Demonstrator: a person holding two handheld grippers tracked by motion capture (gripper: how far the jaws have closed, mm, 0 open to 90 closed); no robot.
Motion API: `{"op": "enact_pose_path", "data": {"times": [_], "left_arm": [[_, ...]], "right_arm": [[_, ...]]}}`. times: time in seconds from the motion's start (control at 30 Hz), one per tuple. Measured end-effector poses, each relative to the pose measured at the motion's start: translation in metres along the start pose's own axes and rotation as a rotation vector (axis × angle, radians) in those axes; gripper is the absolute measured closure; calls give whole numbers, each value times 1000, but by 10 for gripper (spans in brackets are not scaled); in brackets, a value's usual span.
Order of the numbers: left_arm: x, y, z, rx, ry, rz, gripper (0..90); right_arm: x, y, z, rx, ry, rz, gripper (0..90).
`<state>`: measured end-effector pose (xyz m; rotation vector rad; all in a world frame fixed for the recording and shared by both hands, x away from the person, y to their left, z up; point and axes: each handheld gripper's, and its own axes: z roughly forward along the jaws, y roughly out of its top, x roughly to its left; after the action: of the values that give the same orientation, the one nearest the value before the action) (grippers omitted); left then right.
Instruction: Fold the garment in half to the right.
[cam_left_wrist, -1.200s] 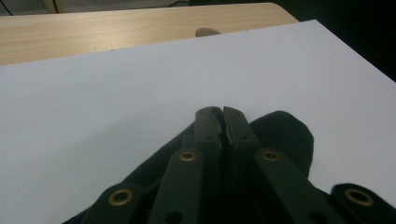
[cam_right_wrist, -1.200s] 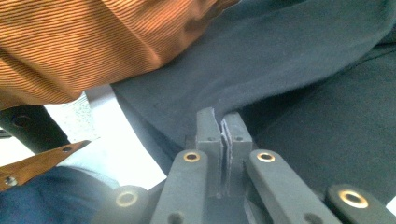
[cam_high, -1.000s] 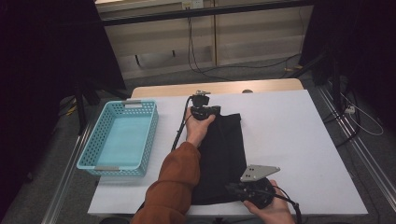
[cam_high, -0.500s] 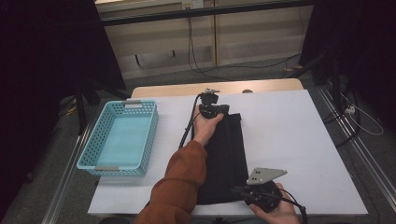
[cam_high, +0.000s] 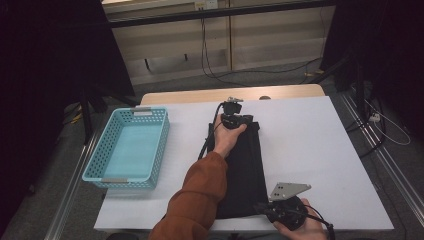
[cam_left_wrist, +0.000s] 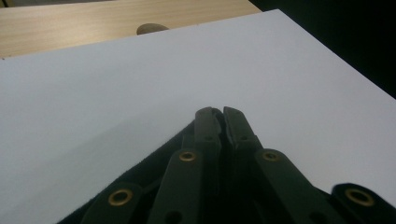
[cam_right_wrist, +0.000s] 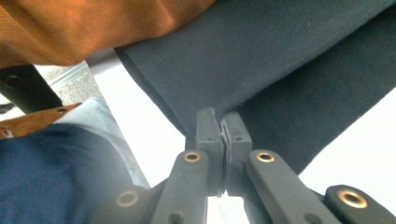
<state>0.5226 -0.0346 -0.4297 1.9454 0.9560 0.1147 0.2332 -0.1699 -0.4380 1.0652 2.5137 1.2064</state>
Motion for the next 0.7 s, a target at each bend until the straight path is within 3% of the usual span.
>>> {"op": "enact_pose_path", "data": {"times": [0.23,0.47,0.7], "left_arm": [[-2,-3,-1,9,-29,11,808],[1,-3,-17,-4,-54,-3,589],[11,-2,-43,-25,-10,-4,425]], "right_arm": [[-3,-5,7,68,-15,-7,884],[-6,-6,7,77,-23,0,871],[-9,-5,5,56,-43,33,684]]}}
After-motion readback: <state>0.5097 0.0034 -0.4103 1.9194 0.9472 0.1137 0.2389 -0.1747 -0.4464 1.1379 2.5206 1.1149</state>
